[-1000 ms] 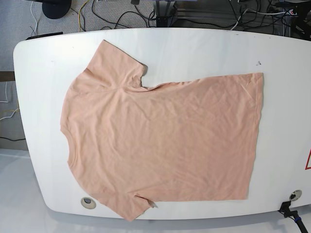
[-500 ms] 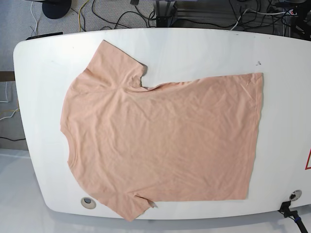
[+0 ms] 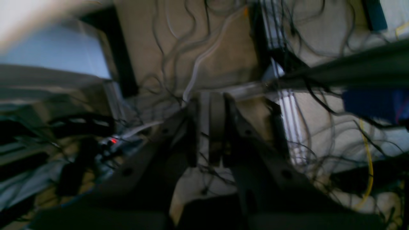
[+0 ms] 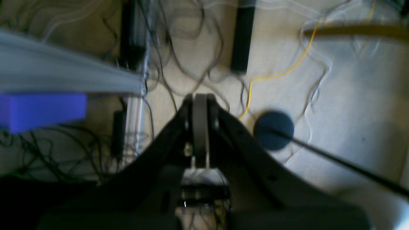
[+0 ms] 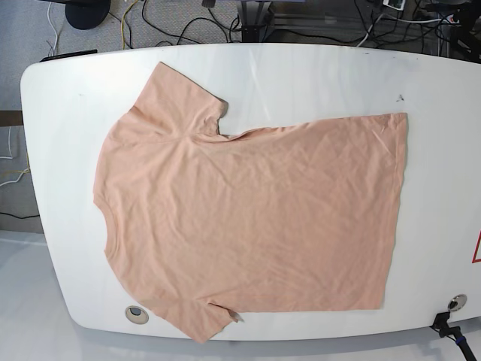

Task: Fold the T-shirt properly

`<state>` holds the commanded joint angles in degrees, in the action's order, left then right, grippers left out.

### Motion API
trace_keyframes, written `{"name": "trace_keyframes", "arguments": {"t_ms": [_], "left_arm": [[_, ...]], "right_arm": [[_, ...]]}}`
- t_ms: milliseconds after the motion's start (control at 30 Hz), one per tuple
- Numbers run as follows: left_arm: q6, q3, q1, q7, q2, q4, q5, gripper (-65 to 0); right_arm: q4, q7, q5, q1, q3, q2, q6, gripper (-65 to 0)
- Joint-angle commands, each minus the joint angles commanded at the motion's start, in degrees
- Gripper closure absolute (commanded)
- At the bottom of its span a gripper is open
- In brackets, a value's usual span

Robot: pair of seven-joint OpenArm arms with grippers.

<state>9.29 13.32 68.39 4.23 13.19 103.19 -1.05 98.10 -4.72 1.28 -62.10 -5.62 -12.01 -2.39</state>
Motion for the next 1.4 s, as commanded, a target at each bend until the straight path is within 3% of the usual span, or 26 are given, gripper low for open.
{"name": "trace_keyframes", "arguments": {"t_ms": [267, 300, 400, 467, 700, 833, 967, 1067, 1267, 1400], "left_arm": [[0.17, 0.08, -1.65, -0.65, -0.22, 2.62, -0.24, -3.0], [0.00, -0.02, -1.51, 0.96, -0.61, 3.47, -0.20, -1.6], [0.11, 0.34, -2.68, 0.77, -1.00, 5.58, 0.06, -0.8], [-0.06, 0.47, -3.86, 0.86, -1.17, 6.36, -0.16, -0.6], [1.15, 1.50, -6.89, 0.59, -1.49, 7.40, -0.04, -0.5], [8.42, 4.01, -8.76, 0.67, -1.70, 7.26, -0.21, -0.6], [13.59, 5.76, -10.96, 0.90, -1.63, 7.69, -0.24, -0.7], [14.28, 6.37, -12.46, 1.31, -1.73, 7.70, -0.08, -1.1], [13.33, 6.10, -15.51, 1.56, -1.47, 7.82, 1.07, -1.4], [13.63, 6.27, -15.71, -3.93, -1.25, 11.03, 0.35, -9.3]], "right_arm": [[8.73, 7.98, -2.11, 2.77, -0.91, -0.02, -0.02, 0.0], [6.71, 2.62, -0.09, 1.14, -0.57, -0.09, 0.03, 0.0], [9.27, 3.57, -0.73, 2.78, -3.43, -0.05, -1.29, 0.0], [10.13, 4.18, -1.81, 4.13, -5.35, -0.09, -3.39, 0.0], [12.24, 9.45, -11.19, 9.59, -12.37, -0.19, -14.45, 0.0], [13.42, 13.25, -16.52, 12.83, -17.75, -0.20, -21.47, 0.0], [14.02, 16.26, -18.77, 16.63, -22.20, -0.68, -25.73, 0.0], [14.12, 19.38, -18.89, 20.11, -25.15, -1.51, -26.20, 0.0], [13.50, 22.82, -18.62, 25.95, -29.83, -3.27, -26.62, 0.0], [13.60, 21.71, -18.61, 24.68, -27.32, -2.53, -26.77, 0.0]]}}
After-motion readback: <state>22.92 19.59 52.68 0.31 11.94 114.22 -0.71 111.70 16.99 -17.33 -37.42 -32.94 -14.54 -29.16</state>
